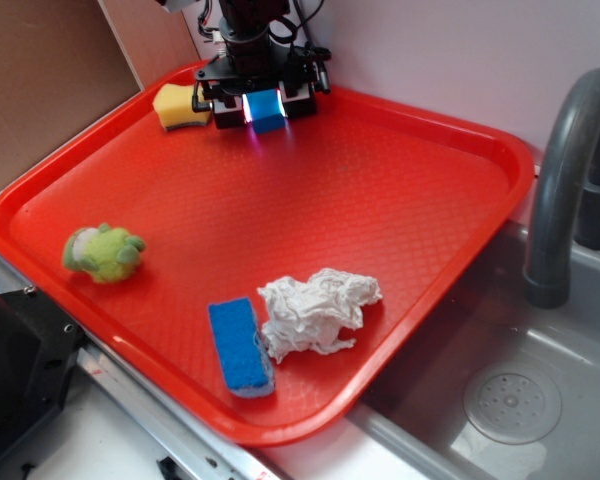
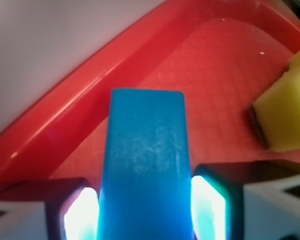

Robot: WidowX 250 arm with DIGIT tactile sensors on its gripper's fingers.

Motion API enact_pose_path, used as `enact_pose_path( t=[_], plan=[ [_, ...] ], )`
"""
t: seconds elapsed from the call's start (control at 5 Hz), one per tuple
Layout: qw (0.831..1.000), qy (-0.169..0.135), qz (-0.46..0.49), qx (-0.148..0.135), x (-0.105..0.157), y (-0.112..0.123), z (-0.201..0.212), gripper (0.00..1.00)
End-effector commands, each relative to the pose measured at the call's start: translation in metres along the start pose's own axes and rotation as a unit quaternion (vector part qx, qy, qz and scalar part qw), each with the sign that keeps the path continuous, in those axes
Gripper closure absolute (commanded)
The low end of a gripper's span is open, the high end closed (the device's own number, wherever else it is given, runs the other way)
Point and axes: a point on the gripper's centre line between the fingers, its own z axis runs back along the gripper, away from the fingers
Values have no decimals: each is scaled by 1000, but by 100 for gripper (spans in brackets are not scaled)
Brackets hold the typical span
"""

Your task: Grab the blue block.

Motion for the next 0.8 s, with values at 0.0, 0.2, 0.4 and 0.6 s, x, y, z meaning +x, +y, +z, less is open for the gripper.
enact_pose_path(
  t=[0.0,0.2,0.4,0.6],
  plan=[
    [996,31,-69,-44,-7,21,57,100],
    [984,55,-146,-84,-29,28,110,100],
    [963,83,-231,-109,-50,38,164,100],
    [948,115,-256,-149,-61,58,211,100]
  ],
)
